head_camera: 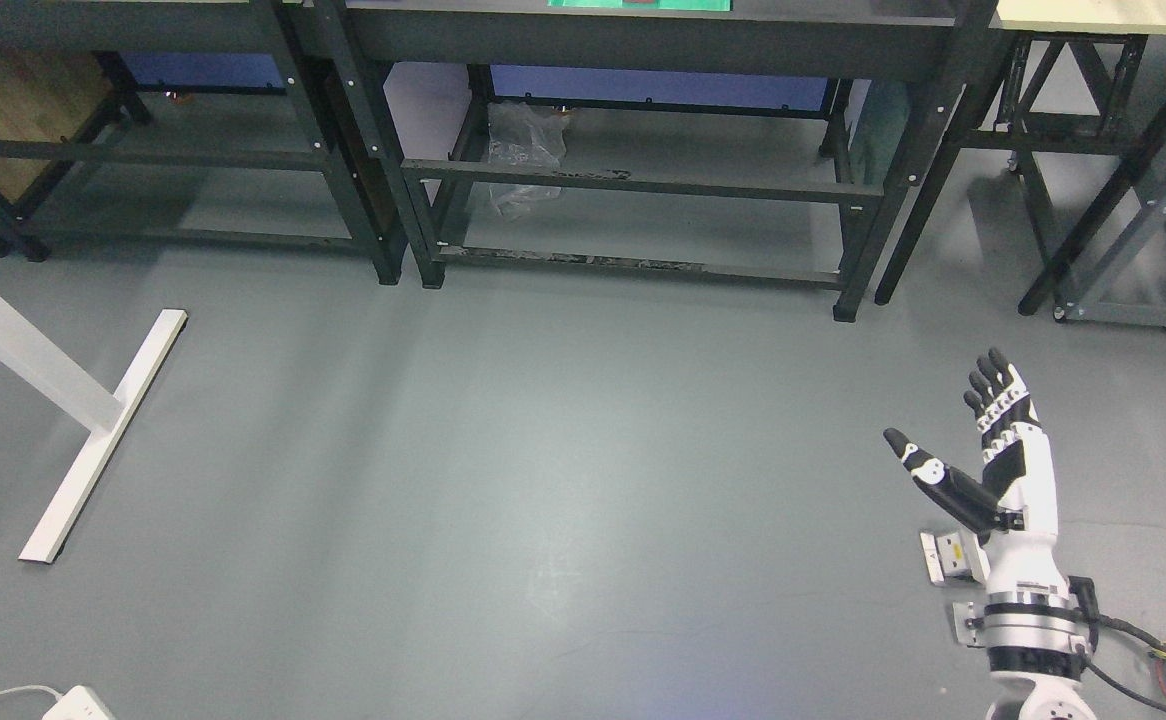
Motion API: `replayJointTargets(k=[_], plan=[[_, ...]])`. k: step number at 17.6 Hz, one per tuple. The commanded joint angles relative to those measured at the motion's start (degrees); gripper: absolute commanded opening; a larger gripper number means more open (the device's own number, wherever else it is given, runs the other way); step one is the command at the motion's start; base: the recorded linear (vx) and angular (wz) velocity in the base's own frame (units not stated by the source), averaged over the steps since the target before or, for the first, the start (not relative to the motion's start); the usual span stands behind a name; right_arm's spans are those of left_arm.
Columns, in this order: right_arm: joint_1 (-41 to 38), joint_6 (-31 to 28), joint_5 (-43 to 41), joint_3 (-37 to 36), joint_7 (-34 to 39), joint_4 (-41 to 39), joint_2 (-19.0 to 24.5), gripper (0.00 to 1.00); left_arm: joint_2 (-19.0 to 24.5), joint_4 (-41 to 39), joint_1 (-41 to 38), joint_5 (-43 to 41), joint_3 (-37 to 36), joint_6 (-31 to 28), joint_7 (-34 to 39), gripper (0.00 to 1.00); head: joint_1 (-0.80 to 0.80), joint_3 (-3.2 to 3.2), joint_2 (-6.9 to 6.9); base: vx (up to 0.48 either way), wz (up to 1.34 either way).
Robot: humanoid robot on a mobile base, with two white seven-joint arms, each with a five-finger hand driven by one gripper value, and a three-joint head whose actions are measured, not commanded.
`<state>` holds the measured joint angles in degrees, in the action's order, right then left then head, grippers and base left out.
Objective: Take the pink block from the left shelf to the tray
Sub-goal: 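Drive toward the black shelf holding the green tray, right hand raised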
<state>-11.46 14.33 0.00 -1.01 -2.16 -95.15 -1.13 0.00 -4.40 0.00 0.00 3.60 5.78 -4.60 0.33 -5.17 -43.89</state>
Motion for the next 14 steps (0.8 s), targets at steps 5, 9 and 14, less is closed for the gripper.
replayJointTargets(k=[5,9,14], plan=[[0.74,-5.97,1.05,1.35,0.40,0.31,-1.76,1.00,1.00,0.00,-0.53,-0.09,0.00,0.02,0.03,1.00,0.00,0.00,0.00,0.000,0.00],[2.40,-0.18,19.90,0.06,-2.49,0.14,-5.36,1.00,1.00,0.00,-0.53,-0.09,0.00,0.02,0.03,1.00,0.00,0.00,0.00,0.000,0.00],[4.43,-0.27,59.00,0.05,-5.05,-0.21,-11.26,1.00,1.00,0.00,-0.53,-0.09,0.00,0.02,0.03,1.00,0.00,0.00,0.00,-0.006,0.00]])
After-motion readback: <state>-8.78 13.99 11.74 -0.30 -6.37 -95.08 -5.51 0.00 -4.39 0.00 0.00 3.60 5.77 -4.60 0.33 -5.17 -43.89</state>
